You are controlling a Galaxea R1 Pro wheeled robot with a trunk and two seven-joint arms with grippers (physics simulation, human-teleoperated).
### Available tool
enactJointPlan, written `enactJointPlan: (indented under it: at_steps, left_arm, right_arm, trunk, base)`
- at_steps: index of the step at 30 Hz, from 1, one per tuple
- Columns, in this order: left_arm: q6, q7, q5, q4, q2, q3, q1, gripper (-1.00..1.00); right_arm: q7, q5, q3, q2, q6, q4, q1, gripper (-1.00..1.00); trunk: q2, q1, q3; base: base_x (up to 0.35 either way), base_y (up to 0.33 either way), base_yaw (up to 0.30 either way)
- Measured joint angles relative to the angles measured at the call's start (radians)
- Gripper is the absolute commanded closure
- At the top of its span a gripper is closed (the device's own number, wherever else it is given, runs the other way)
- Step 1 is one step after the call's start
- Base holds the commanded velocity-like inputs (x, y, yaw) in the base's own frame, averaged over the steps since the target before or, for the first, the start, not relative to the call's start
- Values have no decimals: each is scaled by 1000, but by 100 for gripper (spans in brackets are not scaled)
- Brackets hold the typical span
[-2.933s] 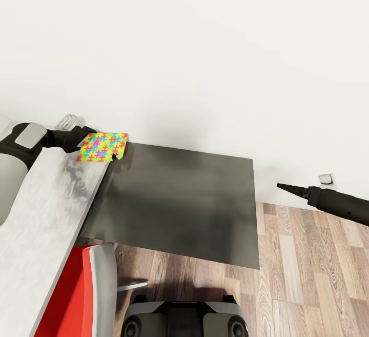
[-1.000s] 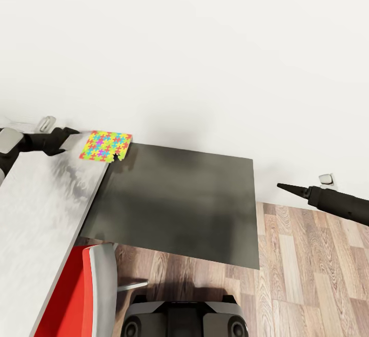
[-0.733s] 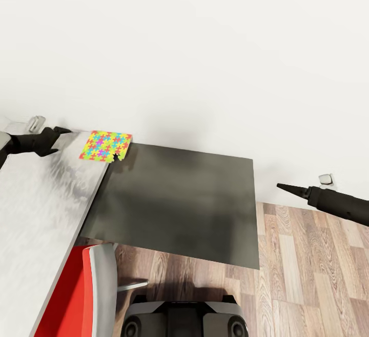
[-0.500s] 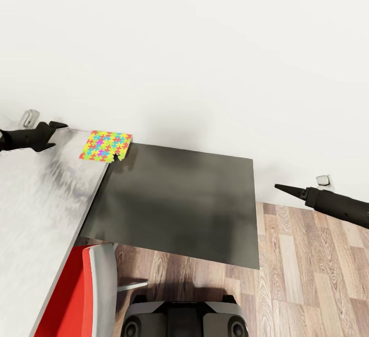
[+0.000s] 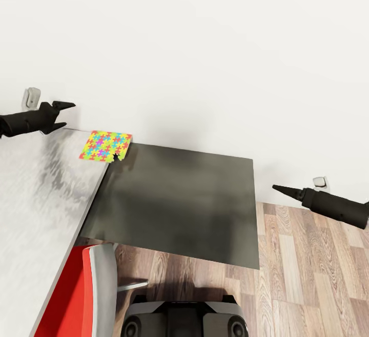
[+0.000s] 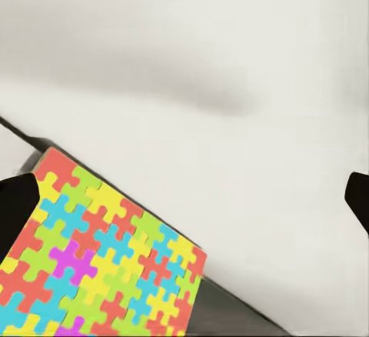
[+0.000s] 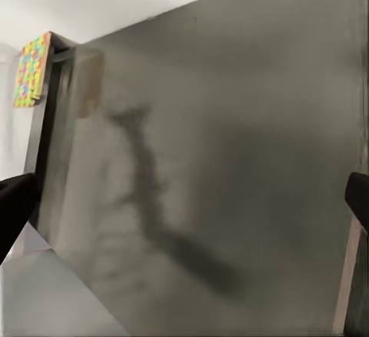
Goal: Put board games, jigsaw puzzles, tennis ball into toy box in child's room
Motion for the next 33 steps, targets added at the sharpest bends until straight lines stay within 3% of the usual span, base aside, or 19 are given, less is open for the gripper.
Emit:
enactJointPlan:
  at_steps: [1,2,5,6,9,10,13,14,18,23,26,27,29,30,33]
  left_arm:
    - [3,20,24,-49,-1,0,19,-100]
    - [4,20,23,-50,-1,0,19,-100]
    - [10,109,109,-200,-4,-1,73,-100]
    - [11,110,109,-201,-4,-1,74,-100]
    - [12,248,231,-346,-6,-1,124,-100]
    - [12,249,231,-347,-5,-1,125,-100]
    - [9,403,352,-483,-6,-1,162,-100]
    - [9,405,352,-484,-6,-1,162,-100]
    - [-2,575,461,-633,-10,-1,201,-100]
    - [-12,643,503,-704,-17,-1,222,-100]
    - [-17,673,525,-740,-26,-2,236,-100]
    - [-17,674,525,-740,-26,-2,236,-100]
    - [-20,686,533,-754,-33,-2,243,-100]
    - [-20,686,533,-754,-33,-2,243,-100]
    - [-22,700,541,-765,-51,-3,250,-100]
  right_arm:
    - [-3,0,4,6,0,25,-5,-100]
    - [-3,-1,4,6,0,25,-5,-100]
    - [-8,-4,19,35,0,117,-50,-100]
    - [-9,-5,19,36,0,118,-50,-100]
    - [-11,-8,31,72,0,189,-131,-100]
    - [-11,-7,31,72,0,189,-132,-100]
    - [-13,-9,38,96,0,237,-199,-100]
    - [-13,-8,38,96,0,237,-199,-100]
    - [-17,-10,41,119,0,287,-253,-100]
    - [-28,-10,37,156,0,314,-283,-100]
    - [-71,-10,34,211,0,351,-300,-100]
    - [-71,-11,34,212,1,352,-301,-100]
    - [-97,-13,34,249,0,378,-307,-100]
    - [-97,-14,34,250,1,379,-307,-100]
    - [-119,-18,35,286,1,392,-312,-100]
  trunk:
    - [0,0,0]
    - [0,0,0]
    - [0,0,0]
    - [0,0,0]
    - [0,0,0]
    - [0,0,0]
    - [0,0,0]
    - [0,0,0]
    - [0,0,0]
    - [0,0,0]
    - [0,0,0]
    - [0,0,0]
    - [0,0,0]
    - [0,0,0]
    - [0,0,0]
  base:
    - [0,0,0]
    - [0,0,0]
    - [0,0,0]
    - [0,0,0]
    - [0,0,0]
    - [0,0,0]
    - [0,0,0]
    - [0,0,0]
    - [0,0,0]
    - [0,0,0]
    - [0,0,0]
    - [0,0,0]
    - [0,0,0]
    - [0,0,0]
    - [0,0,0]
